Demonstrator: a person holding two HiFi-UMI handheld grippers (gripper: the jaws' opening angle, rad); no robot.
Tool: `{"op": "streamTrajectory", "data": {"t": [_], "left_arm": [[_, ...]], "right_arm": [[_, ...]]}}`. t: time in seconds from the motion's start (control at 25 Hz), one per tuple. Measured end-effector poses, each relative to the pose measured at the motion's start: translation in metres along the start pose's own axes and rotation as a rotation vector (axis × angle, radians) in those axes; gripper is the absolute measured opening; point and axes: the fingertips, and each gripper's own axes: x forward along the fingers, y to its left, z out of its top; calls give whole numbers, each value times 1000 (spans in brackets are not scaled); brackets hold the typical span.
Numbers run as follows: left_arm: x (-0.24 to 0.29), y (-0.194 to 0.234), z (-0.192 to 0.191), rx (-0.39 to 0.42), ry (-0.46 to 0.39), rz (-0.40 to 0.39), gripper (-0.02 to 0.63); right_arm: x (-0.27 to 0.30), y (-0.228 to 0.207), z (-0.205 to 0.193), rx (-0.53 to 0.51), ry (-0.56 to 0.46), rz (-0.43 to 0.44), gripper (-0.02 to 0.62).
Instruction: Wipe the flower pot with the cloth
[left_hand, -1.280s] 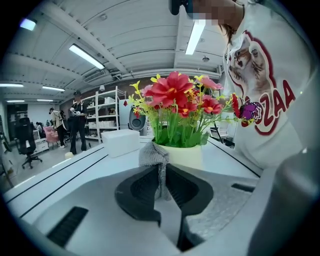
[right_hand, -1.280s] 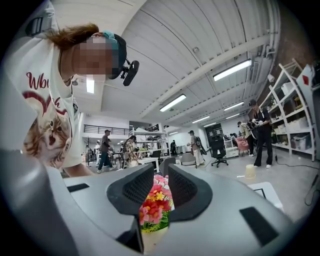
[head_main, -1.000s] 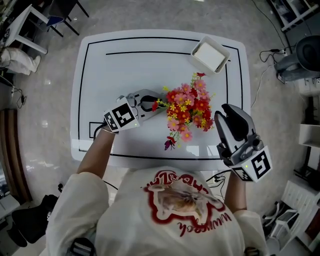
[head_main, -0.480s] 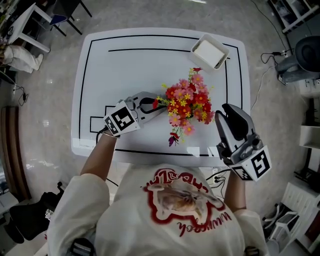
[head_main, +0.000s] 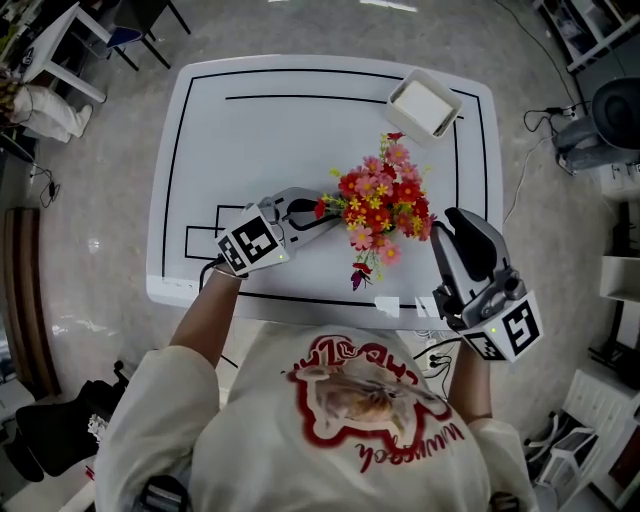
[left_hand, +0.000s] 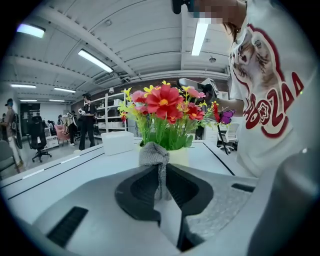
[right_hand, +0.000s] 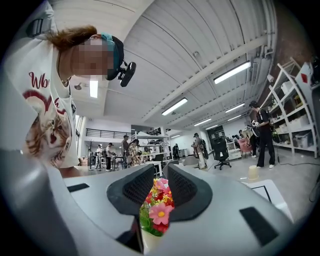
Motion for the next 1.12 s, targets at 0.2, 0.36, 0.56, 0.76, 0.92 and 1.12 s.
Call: {"op": "streamTrajectory", "data": {"t": [0.2,0.36,0.56,0.76,0.92,1.12], "left_arm": [[-2,-5,0,-15,-9,-2,43],[-4,-11,0,-25,-21,-1,43],[-7,-21,1,-18,-19,-19,43],[-7,-26,3,-22,-25,-33,43],[-7,-31,8,-4,-29,-50,43],[-9,-35,11,0,-35,-53,43]], "right_arm": [[2,5,2,-2,-5,3,86],[3,8,1,2,-6,1,86],[4,14,1,4,-8,5,86],[6,17,0,5,-7,6,86],[7,20,-1,7,-6,7,74],[9,24,-1,-1,-7,3,74]]}}
